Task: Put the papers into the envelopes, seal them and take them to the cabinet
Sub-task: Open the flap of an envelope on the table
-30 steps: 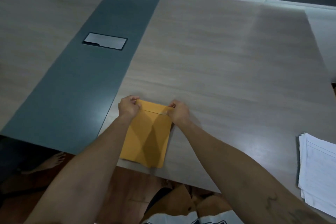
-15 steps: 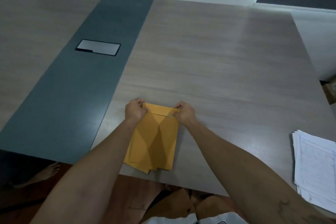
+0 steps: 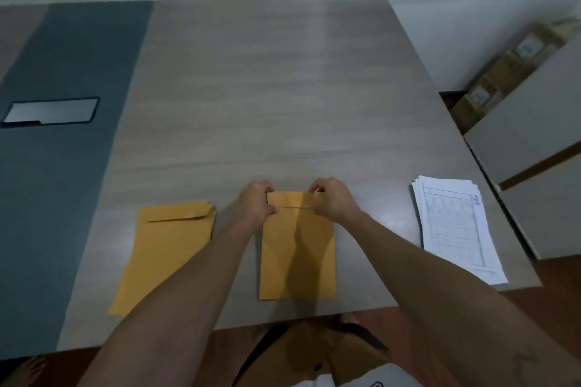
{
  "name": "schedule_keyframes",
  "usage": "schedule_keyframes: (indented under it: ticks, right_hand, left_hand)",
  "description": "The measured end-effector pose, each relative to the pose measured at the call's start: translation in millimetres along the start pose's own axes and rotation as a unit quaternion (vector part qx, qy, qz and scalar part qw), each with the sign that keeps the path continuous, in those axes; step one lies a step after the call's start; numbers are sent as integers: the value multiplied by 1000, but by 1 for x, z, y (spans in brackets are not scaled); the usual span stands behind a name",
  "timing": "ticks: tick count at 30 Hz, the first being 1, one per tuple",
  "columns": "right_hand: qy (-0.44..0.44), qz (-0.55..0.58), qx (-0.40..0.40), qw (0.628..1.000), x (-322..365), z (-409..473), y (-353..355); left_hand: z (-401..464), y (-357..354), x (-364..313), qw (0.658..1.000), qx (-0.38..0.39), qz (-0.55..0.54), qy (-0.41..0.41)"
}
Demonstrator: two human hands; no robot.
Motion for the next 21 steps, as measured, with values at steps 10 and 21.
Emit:
schedule_keyframes:
  ticks: [10, 21]
  right_hand:
    - [26, -77, 40, 996, -64, -16, 2]
    - [80, -153, 48, 984, -70, -15, -1]
  left_hand:
    - [3, -56, -25, 999, 42, 17, -8]
    - [2, -61, -15, 999, 36, 1, 4]
Point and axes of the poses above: each hand's wrist, its own z-axis towards the middle knuckle, its own y-axis out of the back of the hand, x = y × z, the point moved 4 cm from there along z, towards the middle knuckle, and after that the axes turned 11 degrees about -z, right-handed, at the moved point
